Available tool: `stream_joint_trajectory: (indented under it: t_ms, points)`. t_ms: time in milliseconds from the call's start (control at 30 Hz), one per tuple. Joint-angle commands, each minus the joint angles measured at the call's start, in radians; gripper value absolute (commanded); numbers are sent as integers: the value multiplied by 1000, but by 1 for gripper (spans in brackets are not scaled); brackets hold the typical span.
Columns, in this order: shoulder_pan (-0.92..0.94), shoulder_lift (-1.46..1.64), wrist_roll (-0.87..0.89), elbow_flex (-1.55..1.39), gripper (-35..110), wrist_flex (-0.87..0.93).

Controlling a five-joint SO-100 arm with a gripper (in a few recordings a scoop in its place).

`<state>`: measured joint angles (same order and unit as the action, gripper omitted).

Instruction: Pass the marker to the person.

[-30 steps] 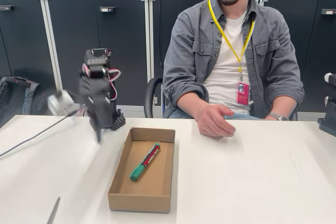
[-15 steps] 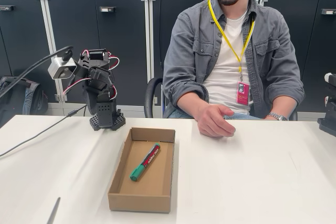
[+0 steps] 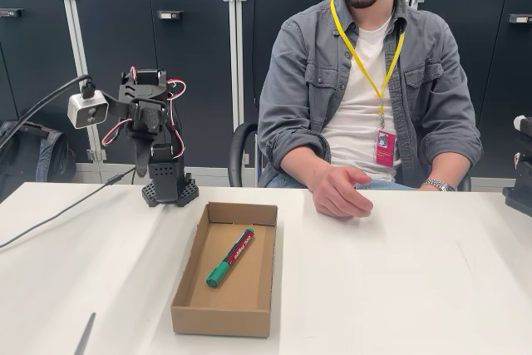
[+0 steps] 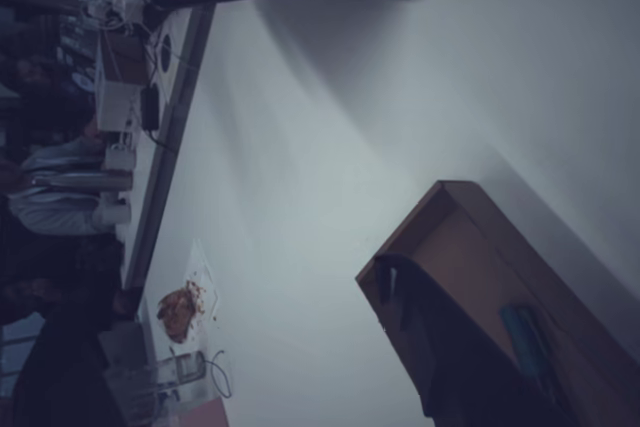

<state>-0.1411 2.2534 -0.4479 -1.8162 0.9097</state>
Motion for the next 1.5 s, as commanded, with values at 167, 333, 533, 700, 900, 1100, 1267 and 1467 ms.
stream_joint_trajectory:
  t_ms: [167,333,533,700,900,1100,1267,1467]
  points:
    - [26,-193,-55,360,59,129]
    - [-57,-328,-25,437,59,279]
    - [-213,-436,-74,491,59,457]
    - [-371,-459,-138,506,59,597]
    - [-494,-509,-187,561,59,827]
    - [-425,-515,-212,518,51,825]
    - [-368,-529,-239,551,52,825]
    - [-337,-583,-264,549,52,798]
